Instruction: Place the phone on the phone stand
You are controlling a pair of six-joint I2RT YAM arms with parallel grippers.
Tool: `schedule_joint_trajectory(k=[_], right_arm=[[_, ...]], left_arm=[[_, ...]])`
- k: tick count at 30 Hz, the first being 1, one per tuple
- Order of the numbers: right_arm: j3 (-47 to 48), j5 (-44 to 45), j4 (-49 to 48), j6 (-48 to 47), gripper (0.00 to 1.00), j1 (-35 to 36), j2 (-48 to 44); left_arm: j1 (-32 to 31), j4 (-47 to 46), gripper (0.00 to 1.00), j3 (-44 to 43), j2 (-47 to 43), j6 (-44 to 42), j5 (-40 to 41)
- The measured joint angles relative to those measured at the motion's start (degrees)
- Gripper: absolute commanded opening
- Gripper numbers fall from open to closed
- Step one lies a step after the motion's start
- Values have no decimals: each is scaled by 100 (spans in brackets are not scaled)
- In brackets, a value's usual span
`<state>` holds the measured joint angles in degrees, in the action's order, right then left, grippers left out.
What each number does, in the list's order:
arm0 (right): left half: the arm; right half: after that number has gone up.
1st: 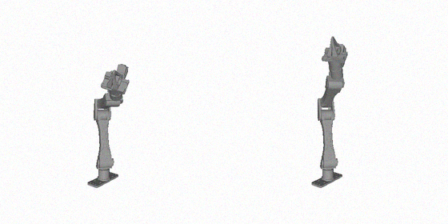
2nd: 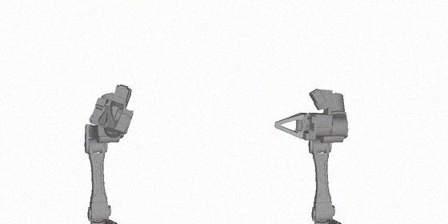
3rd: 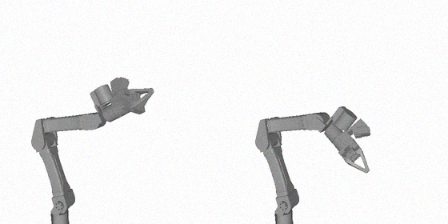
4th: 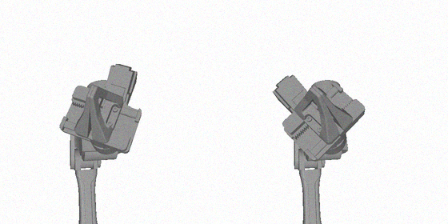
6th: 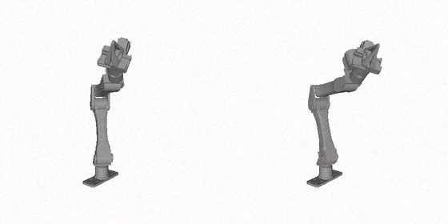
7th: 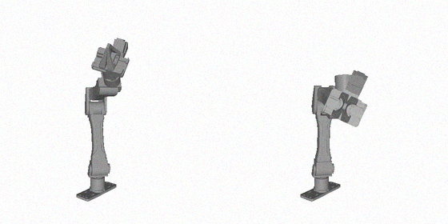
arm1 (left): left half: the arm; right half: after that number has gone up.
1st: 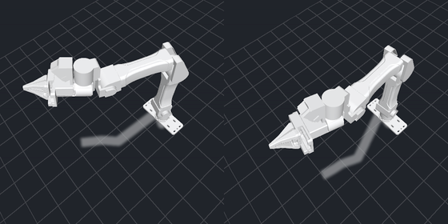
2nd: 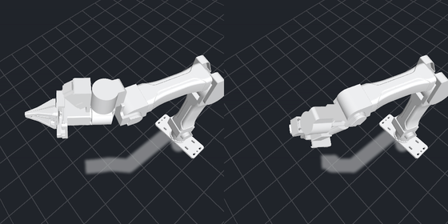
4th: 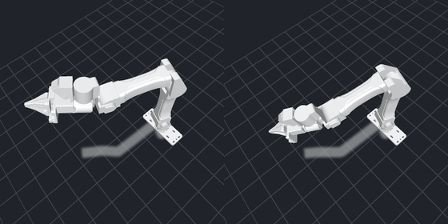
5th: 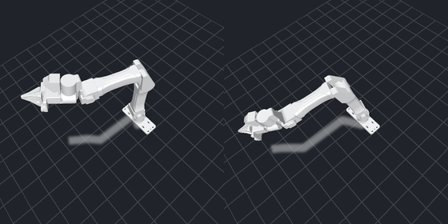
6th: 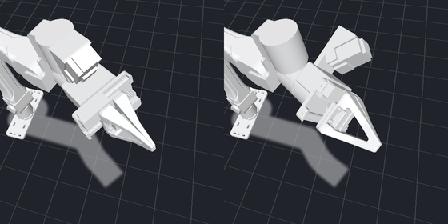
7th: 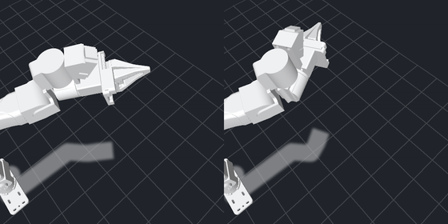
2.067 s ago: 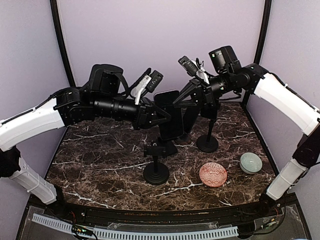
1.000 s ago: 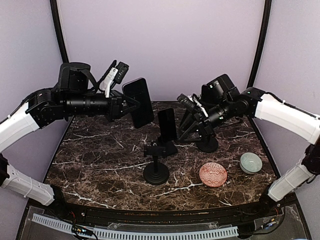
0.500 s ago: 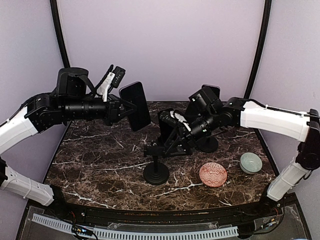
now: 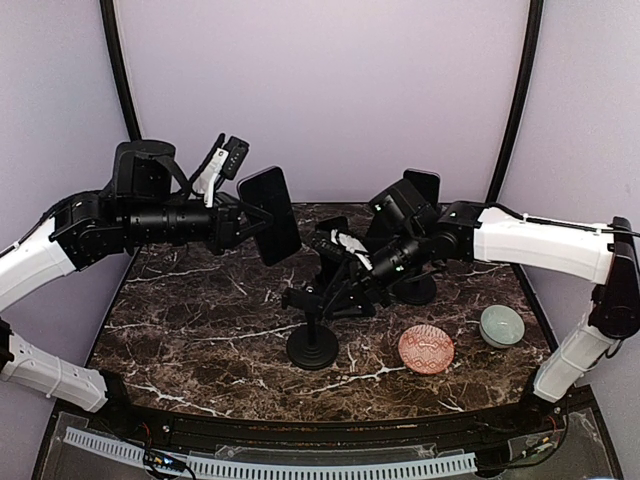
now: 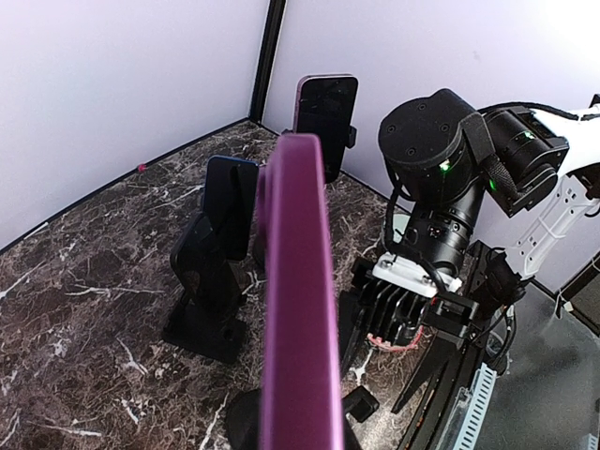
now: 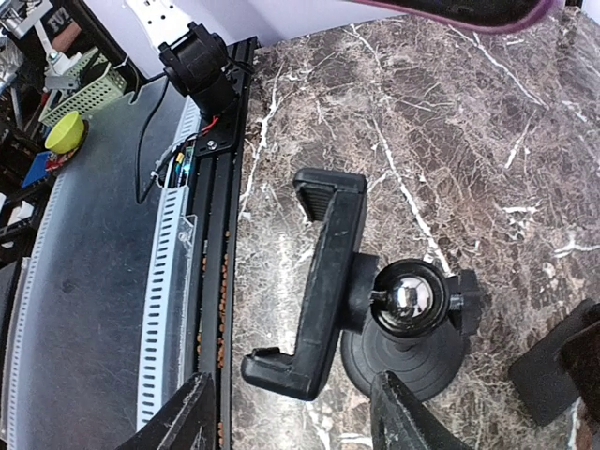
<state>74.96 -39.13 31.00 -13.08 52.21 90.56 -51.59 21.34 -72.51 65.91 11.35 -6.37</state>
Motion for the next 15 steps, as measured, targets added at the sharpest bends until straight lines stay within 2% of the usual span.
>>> schedule_joint_trajectory(k=[8,11,15], right_arm=[[22,258,-76,264,64,63,66],[26,420,-74,354,62,153,179],[57,741,-52,492,53,258,227]], left_arm=[[0,-72,0,83,0,4,0],[0,-72,0,111,0,4,2],[0,-72,0,142,0,4,7]])
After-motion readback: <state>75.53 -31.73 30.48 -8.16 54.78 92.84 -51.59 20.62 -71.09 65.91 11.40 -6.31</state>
